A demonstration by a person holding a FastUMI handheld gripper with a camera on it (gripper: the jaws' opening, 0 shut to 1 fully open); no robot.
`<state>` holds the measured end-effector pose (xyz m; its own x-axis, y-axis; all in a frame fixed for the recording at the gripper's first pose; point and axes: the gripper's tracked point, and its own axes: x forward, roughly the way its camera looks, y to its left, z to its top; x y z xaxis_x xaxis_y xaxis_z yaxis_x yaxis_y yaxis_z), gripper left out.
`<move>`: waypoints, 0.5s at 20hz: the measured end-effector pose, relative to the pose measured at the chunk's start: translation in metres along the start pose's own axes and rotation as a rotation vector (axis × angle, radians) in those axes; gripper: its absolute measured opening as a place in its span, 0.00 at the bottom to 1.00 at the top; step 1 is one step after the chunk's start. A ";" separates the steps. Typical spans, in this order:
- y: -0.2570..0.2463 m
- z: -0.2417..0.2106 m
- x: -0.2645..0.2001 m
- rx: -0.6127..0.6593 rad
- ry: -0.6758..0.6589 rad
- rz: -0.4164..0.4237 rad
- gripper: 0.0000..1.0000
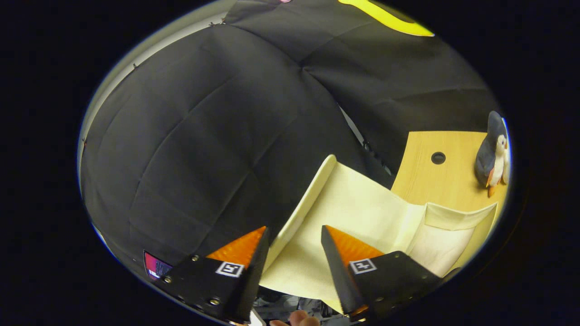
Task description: Open the storage box then place both shoes into the box .Put the left shoe in first, then the right shoe, with the right side of both shoes facing outward in a uniform manner.
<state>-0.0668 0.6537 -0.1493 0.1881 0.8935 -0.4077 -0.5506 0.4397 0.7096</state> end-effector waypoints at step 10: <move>-0.046 0.032 -0.101 -0.071 -0.101 -0.064 0.87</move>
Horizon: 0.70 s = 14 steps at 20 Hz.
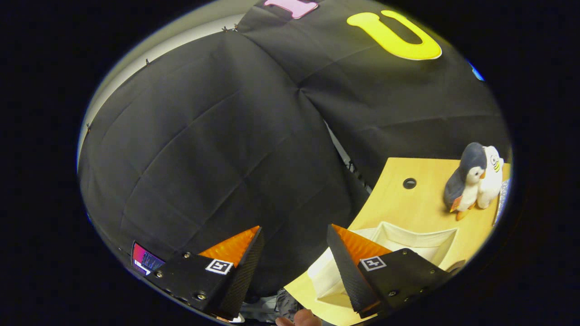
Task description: Open the storage box then place both shoes into the box .Put the left shoe in first, then the right shoe, with the right side of both shoes facing outward in a uniform manner.
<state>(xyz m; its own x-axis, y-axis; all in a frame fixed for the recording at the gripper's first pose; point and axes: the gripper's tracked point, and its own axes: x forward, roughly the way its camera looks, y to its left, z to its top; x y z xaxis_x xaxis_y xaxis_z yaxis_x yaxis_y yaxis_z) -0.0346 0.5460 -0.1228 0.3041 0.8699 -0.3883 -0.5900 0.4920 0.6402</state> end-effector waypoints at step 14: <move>-0.148 -0.012 -0.173 -0.087 -0.143 -0.343 0.87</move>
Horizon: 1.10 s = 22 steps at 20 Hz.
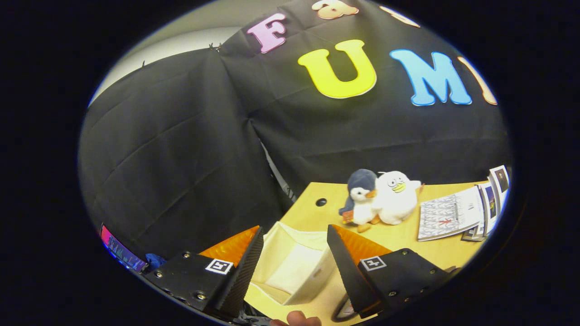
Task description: Open the storage box then place both shoes into the box .Put the left shoe in first, then the right shoe, with the right side of both shoes facing outward in a uniform manner.
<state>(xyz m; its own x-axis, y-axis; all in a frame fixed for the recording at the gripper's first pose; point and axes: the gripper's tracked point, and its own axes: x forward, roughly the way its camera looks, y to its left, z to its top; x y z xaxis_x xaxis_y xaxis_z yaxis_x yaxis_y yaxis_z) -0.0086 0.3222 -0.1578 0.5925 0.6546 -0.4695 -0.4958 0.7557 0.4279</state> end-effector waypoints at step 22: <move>-0.157 -0.269 -0.022 0.082 0.361 -0.338 0.87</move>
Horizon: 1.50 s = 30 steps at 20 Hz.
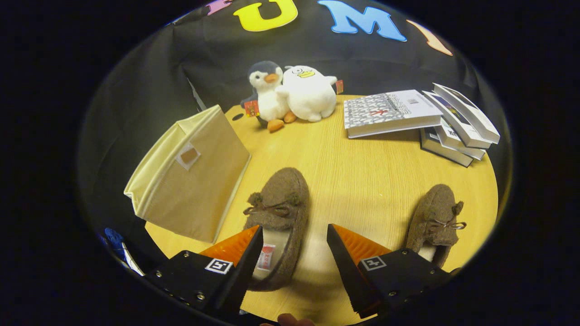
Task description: Open the storage box then place both shoes into the box .Put the left shoe in first, then the right shoe, with the right side of both shoes facing outward in a uniform manner.
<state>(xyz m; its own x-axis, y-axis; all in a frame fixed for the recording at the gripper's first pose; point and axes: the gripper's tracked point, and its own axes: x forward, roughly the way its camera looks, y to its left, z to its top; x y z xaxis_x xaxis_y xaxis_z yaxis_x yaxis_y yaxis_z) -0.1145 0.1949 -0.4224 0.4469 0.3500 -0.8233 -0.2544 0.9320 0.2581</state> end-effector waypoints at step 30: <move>0.097 0.177 -0.104 -0.018 -0.099 0.121 0.00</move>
<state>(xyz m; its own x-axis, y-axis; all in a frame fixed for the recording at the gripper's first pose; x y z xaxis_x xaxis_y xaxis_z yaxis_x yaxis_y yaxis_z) -0.0339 0.2655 -0.2217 0.4941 0.4681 -0.7327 -0.3264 0.8809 0.3427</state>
